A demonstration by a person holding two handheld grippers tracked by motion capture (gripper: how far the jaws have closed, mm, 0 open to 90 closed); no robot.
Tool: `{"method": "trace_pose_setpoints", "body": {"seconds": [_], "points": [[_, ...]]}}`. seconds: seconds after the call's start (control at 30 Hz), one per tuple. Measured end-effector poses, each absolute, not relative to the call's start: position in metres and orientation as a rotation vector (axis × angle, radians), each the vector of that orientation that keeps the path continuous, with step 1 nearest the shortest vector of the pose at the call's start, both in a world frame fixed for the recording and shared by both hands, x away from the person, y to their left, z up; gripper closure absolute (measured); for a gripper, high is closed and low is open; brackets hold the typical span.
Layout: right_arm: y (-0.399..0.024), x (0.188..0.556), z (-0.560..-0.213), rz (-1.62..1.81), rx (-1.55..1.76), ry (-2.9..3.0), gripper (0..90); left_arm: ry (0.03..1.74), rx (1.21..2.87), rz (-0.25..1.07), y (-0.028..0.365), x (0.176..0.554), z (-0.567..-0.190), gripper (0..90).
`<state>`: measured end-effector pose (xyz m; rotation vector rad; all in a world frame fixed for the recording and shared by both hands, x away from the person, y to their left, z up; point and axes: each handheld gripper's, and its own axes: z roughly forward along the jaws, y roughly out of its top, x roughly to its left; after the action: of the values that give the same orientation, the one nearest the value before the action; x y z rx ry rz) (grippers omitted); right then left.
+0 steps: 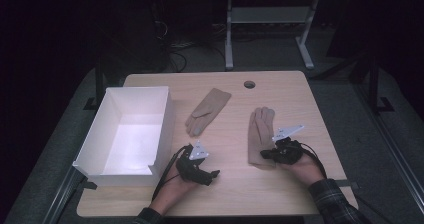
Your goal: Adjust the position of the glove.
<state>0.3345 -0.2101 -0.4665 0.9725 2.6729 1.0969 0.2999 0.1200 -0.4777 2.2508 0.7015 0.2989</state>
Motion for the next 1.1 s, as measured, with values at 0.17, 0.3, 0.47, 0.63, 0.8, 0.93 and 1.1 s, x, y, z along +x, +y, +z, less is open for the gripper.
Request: {"method": "trace_pose_setpoints", "body": {"seconds": [0.17,0.3,0.47,0.63,0.8,0.93,1.1], "points": [[-0.215,0.32,-0.466,1.095,0.972,2.681,90.0,0.701,2.251,0.299,0.12,0.3,-0.478,13.0],[-0.218,0.31,-0.465,1.087,0.962,2.691,90.0,0.701,2.252,0.299,0.12,0.3,-0.478,13.0],[-0.223,0.296,-0.464,1.065,0.926,2.705,90.0,0.71,2.248,0.292,0.12,0.299,-0.478,13.0],[-0.225,0.285,-0.464,1.067,0.921,2.705,90.0,0.715,2.239,0.29,0.119,0.299,-0.478,13.0],[-0.227,0.275,-0.463,1.057,0.917,2.716,90.0,0.7,2.257,0.298,0.12,0.3,-0.477,13.0],[-0.228,0.268,-0.461,1.059,0.907,2.721,90.0,0.699,2.257,0.299,0.12,0.3,-0.477,13.0],[-0.229,0.277,-0.452,1.128,0.918,2.652,90.0,0.7,2.253,0.297,0.12,0.3,-0.478,13.0]]}}
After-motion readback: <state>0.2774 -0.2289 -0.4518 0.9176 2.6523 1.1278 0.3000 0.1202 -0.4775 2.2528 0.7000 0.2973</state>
